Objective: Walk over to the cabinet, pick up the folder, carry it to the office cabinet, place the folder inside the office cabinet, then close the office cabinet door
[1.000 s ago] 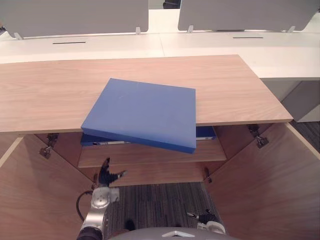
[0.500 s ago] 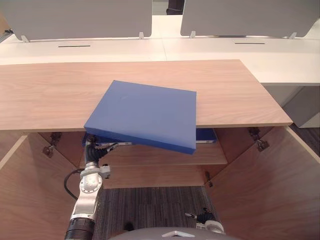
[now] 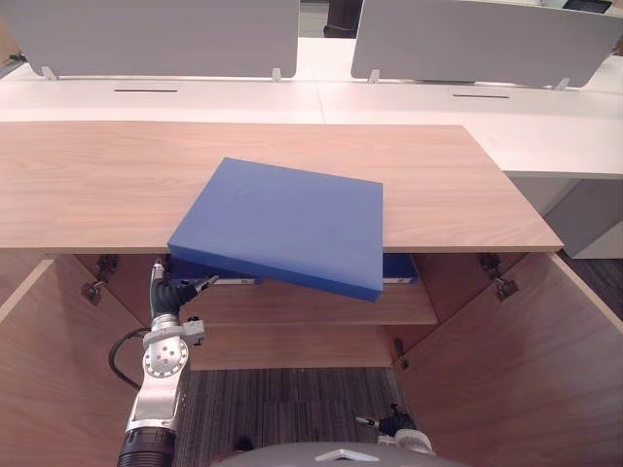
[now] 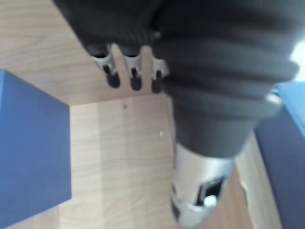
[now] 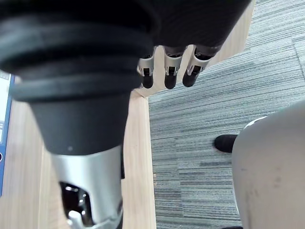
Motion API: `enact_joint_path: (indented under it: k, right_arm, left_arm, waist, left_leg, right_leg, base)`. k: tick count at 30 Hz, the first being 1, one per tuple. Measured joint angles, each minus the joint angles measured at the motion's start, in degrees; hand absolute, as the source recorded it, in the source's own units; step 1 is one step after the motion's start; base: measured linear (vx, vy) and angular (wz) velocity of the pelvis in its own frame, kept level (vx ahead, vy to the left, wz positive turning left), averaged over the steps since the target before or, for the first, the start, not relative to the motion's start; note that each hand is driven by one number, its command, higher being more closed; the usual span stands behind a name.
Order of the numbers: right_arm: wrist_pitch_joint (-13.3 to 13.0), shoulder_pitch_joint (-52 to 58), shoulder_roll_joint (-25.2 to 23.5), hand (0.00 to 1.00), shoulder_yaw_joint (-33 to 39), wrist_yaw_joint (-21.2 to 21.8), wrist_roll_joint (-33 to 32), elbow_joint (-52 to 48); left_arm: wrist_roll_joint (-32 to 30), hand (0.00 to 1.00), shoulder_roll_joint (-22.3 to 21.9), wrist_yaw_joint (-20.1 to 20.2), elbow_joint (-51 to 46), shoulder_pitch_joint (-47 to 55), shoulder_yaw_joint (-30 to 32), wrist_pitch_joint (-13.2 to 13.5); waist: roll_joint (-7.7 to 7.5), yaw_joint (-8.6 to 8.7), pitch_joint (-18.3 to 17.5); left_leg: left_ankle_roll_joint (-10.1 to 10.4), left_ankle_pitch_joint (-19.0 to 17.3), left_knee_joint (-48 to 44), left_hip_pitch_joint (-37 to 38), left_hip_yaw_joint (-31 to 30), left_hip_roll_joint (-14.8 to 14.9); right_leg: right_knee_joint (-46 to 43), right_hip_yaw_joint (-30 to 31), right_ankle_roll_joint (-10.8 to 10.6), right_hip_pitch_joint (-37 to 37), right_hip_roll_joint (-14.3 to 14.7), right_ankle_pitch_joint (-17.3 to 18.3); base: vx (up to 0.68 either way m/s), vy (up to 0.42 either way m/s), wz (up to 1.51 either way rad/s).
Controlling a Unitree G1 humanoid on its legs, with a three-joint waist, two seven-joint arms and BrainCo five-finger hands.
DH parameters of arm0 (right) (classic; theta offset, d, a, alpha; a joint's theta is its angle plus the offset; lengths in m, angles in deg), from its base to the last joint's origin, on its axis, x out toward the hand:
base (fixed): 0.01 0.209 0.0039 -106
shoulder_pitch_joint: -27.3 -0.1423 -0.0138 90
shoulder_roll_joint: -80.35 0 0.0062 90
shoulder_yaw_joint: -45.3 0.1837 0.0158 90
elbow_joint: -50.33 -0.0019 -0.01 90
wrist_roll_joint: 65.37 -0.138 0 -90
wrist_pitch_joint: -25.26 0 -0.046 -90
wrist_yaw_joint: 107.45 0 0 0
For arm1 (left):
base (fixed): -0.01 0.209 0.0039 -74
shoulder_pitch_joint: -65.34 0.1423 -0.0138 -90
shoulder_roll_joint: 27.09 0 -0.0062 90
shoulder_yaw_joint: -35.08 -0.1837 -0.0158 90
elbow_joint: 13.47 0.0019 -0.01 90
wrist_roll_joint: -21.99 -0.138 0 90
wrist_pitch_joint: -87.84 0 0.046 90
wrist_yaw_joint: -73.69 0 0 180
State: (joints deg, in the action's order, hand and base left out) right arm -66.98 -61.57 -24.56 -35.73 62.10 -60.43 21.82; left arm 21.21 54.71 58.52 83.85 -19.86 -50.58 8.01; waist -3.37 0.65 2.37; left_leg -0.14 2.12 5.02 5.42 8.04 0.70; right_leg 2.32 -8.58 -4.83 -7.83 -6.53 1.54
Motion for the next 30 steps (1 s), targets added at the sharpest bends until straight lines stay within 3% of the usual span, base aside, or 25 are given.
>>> enact_joint_path:
  k: [19,30]
  right_arm:
    - [0.2,-0.3,-0.3,0.0,-2.0,0.0,2.2,0.0]
    - [0.2,-0.3,-0.5,0.0,-2.1,0.0,2.2,0.0]
  left_arm:
    - [0.0,0.0,-2.4,3.5,3.1,4.3,-4.4,-0.1]
    - [-0.2,0.0,-2.6,2.5,2.4,4.5,-1.3,-0.1]
  waist:
    - [-0.26,-0.11,0.2]
    - [-0.14,-0.21,0.3]
  left_leg:
    - [-0.1,0.2,0.0,0.7,-0.1,0.0]
    - [-0.1,0.3,0.0,1.2,-0.3,0.0]
  right_leg:
    - [-0.9,0.0,-0.3,-0.3,-0.1,0.2]
    - [-1.4,-0.2,-0.4,-0.8,-0.2,0.5]
  base:
    - [-0.01,-0.007,0.0]
    - [0.0,0.0,0.0]
